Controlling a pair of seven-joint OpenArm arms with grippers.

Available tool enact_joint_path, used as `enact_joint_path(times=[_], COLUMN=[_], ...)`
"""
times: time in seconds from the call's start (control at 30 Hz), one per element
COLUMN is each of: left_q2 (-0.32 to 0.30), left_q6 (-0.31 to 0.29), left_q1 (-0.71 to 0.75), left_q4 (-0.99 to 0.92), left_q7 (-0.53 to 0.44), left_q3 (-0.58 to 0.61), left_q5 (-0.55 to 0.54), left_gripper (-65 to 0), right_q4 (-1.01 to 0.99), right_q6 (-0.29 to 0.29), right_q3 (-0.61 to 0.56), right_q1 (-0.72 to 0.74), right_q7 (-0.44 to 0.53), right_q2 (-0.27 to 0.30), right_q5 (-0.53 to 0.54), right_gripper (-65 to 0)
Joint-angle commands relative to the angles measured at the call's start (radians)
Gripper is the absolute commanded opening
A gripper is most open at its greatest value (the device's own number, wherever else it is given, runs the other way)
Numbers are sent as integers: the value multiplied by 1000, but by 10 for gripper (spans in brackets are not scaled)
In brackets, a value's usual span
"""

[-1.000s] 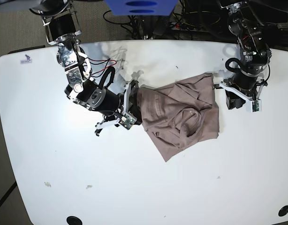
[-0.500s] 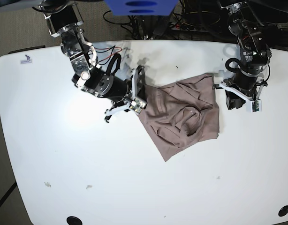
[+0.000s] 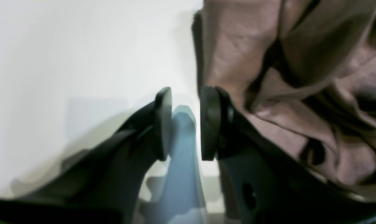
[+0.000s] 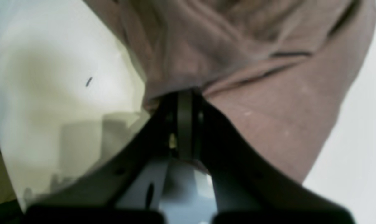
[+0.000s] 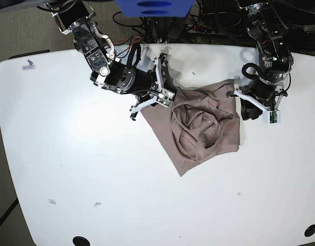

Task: Fold the T-shirt properly
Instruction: 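Grasp the shirt edge with the right gripper and lift it, then carry the held edge with the right gripper over the bundle toward the left gripper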

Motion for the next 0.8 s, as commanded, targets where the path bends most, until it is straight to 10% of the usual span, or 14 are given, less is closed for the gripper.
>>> enact_joint_path(times=[0.0,0.43,0.77], left_q2=[-6,-6,-6], left_q6=[4,4,4], left_q1=[-3,-3,-4], left_q4=[15,15,15], left_q7=[-23,-23,-23], left_q3=[-3,-3,-3], left_q5=[-6,-6,-6], left_gripper=[-493,-493,-493], right_q4=[23,60,81], right_q6=[0,-8,-144], right_q3=[-23,-126,-273], right_q1=[11,11,29], right_q7=[2,-65,-76], right_q2=[-16,-99,-99], right_q5=[15,15,15], right_gripper=[-650,-650,-650])
